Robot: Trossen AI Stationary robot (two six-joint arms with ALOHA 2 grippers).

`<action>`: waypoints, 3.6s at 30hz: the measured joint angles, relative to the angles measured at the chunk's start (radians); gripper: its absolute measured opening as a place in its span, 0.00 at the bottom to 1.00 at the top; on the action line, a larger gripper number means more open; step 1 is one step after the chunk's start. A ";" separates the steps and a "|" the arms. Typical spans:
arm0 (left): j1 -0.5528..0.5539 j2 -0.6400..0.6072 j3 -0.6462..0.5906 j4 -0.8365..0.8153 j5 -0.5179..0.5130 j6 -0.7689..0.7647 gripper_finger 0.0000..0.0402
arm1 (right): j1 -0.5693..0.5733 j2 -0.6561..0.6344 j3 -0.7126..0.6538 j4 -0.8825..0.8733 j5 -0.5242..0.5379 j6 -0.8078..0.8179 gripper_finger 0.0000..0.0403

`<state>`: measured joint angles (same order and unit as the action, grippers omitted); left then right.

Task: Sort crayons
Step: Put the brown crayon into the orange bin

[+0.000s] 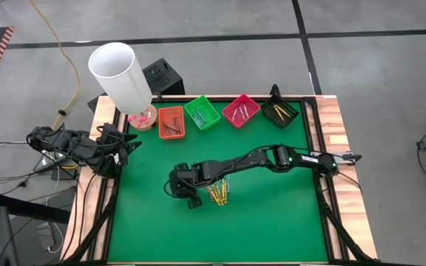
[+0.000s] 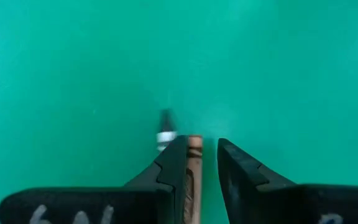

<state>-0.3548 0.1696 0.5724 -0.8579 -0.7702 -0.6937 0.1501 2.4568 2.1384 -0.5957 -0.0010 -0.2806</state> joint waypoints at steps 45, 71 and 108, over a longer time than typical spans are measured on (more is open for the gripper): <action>0.000 0.000 0.000 0.000 0.000 -0.002 0.48 | -0.024 0.005 -0.001 0.054 0.033 0.097 0.01; 0.000 0.000 0.000 0.000 0.000 -0.002 0.48 | -0.104 0.005 -0.001 0.410 0.153 0.187 0.01; 0.000 0.000 0.000 -0.001 0.000 0.001 0.48 | -0.346 0.005 -0.001 0.786 0.315 0.397 0.01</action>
<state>-0.3548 0.1697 0.5724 -0.8584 -0.7700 -0.6926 -0.1963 2.4622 2.1372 0.1907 0.3138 0.1161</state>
